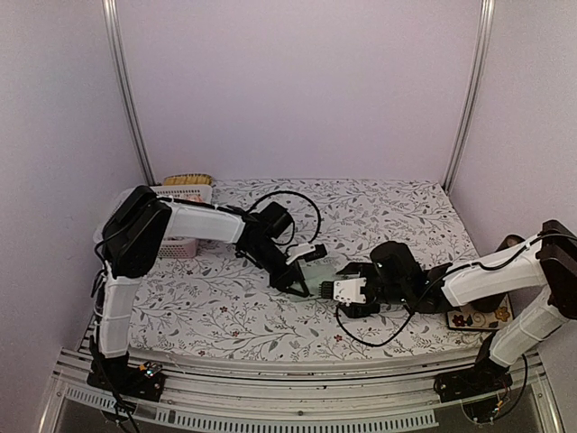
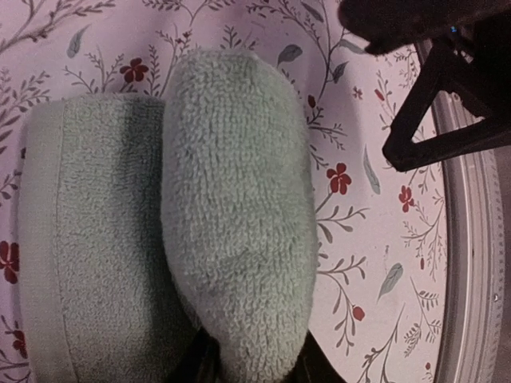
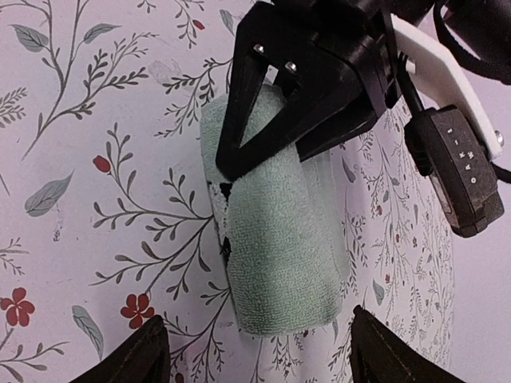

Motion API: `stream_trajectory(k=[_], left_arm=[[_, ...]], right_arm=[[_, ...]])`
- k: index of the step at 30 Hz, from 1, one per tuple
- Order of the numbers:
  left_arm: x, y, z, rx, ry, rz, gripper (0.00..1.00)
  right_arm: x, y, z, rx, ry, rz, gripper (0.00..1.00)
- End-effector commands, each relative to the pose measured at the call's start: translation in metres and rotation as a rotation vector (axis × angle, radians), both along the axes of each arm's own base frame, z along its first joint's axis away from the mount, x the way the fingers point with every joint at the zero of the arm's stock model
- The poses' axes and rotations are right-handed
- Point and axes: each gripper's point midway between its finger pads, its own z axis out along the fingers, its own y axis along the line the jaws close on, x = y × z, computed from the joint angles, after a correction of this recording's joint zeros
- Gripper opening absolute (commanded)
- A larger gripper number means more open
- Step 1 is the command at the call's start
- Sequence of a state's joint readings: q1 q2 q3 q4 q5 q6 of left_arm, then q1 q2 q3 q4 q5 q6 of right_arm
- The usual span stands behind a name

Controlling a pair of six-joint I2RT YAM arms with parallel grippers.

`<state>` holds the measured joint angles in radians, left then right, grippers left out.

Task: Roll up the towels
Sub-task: Roll the towel at the center of the board.

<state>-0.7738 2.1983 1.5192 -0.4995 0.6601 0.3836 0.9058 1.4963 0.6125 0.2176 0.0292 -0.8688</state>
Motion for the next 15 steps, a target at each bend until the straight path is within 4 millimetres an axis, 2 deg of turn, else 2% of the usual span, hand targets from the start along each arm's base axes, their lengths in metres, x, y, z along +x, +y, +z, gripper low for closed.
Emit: stream_trajectory(k=[1,10,15], left_arm=[[-0.013,0.014,-0.024,0.084,0.183,0.030,0.26],[-0.007,0.016,-0.033,0.063,0.271,0.058,0.28],[-0.008,0.017,-0.036,0.051,0.306,0.061,0.29]], right_arm=[[0.003,0.011,0.018,0.019,-0.148,0.049,0.77],[0.018,0.032,-0.009,-0.071,-0.241,0.080,0.76],[0.029,0.042,-0.022,-0.111,-0.257,0.081,0.72]])
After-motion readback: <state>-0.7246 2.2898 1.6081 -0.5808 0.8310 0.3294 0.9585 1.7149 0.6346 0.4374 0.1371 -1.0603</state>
